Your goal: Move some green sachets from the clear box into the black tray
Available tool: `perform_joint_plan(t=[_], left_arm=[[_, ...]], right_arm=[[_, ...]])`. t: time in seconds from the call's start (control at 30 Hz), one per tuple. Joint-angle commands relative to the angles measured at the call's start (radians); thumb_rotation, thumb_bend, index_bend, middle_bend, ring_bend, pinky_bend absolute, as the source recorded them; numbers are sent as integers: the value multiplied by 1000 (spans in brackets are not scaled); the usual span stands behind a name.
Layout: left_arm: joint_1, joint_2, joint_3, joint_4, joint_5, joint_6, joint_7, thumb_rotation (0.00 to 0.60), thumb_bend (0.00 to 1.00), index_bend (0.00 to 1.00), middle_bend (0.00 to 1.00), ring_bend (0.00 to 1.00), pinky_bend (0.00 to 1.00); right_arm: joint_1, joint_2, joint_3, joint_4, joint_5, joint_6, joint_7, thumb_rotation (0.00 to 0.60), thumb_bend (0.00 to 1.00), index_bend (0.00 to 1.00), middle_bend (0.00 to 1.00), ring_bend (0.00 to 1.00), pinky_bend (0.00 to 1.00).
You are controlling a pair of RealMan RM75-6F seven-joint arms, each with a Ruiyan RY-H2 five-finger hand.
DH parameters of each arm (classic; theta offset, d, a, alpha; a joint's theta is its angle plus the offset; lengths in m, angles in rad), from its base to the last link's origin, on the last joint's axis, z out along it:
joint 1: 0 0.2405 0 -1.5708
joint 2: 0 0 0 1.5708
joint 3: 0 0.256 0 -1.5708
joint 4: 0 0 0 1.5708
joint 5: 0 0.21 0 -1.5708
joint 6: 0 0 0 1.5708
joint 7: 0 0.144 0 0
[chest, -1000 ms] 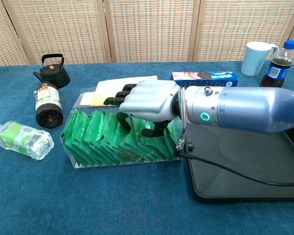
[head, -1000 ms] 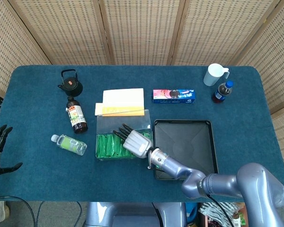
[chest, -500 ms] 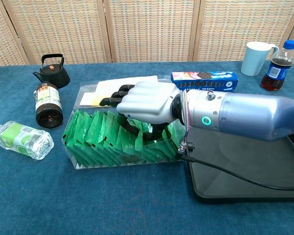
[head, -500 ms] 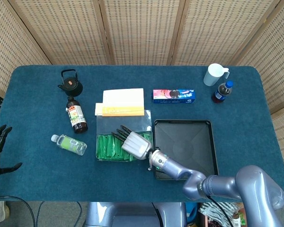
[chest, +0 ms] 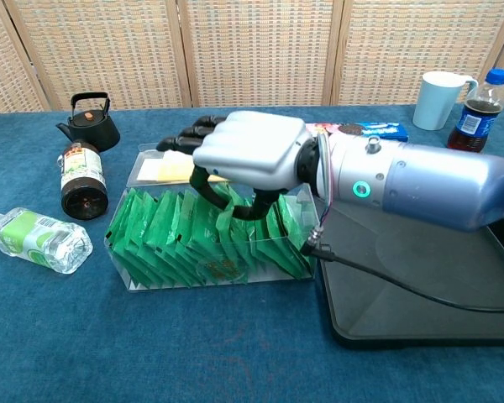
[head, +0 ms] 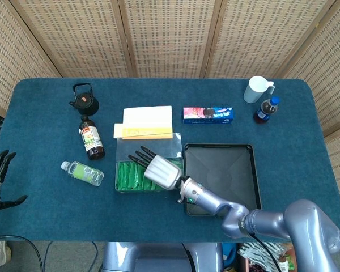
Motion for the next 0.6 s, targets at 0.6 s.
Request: perform_joint_plan(t=[0.6], left_arm=[[6, 5, 6, -6, 18, 12, -7, 600, 119, 0, 0, 0, 0]], right_arm=[[-29, 170, 79, -221, -33, 65, -80, 600, 534, 648, 17, 0, 13]])
